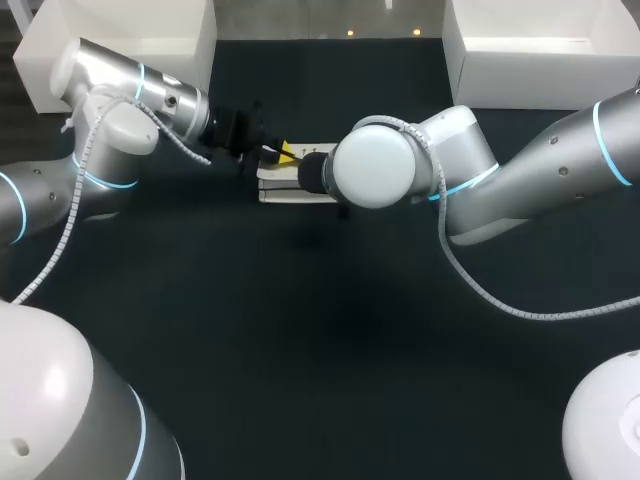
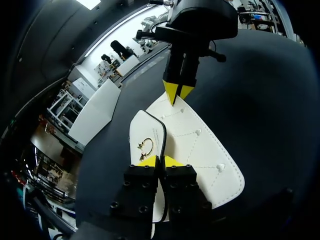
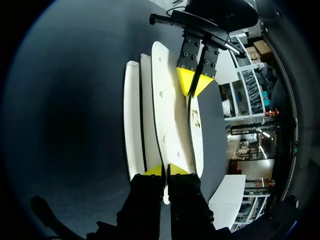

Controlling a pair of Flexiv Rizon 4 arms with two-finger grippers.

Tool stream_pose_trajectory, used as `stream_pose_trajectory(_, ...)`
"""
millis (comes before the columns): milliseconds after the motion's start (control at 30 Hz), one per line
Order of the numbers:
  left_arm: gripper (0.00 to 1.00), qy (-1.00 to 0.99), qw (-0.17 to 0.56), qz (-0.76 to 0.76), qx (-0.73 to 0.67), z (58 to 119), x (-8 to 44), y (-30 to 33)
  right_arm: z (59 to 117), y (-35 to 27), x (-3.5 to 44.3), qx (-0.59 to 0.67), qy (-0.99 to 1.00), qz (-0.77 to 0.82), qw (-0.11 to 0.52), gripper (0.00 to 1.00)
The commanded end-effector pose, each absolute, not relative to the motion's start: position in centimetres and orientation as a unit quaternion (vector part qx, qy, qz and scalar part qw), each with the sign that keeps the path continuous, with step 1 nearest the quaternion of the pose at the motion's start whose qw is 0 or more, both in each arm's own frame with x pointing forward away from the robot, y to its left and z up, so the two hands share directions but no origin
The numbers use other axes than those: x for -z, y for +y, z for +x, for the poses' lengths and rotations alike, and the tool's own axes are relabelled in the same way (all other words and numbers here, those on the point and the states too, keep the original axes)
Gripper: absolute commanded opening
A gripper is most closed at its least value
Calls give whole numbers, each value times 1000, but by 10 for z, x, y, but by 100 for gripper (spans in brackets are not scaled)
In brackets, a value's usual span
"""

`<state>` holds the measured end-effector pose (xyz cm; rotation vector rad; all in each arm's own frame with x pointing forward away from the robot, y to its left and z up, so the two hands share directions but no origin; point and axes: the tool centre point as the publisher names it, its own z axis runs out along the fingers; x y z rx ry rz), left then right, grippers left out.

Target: Pick up the bag, open it, inspect its contents, close it, and place it on the opposite side

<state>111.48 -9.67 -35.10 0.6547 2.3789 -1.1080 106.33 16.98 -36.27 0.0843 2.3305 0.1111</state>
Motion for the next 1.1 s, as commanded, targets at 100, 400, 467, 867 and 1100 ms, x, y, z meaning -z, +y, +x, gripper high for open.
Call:
stream_pose_trajectory(100,0,859,221,219,406,1124,363,-90,1064,171,364,-43,917,34,395,0)
stream_pose_trajectory(400,0,851,224,226,418,1115,358,-99,1064,171,364,-43,917,34,395,0)
stream_pose_trajectory(467,0,848,226,229,421,1112,355,-100,1064,171,364,-43,917,34,395,0)
stream_pose_trajectory(867,37,841,246,236,419,1116,342,-100,1064,171,364,-43,917,34,395,0)
stream_pose_trajectory(1100,0,845,243,237,413,1124,345,-105,1064,171,364,-43,917,34,395,0)
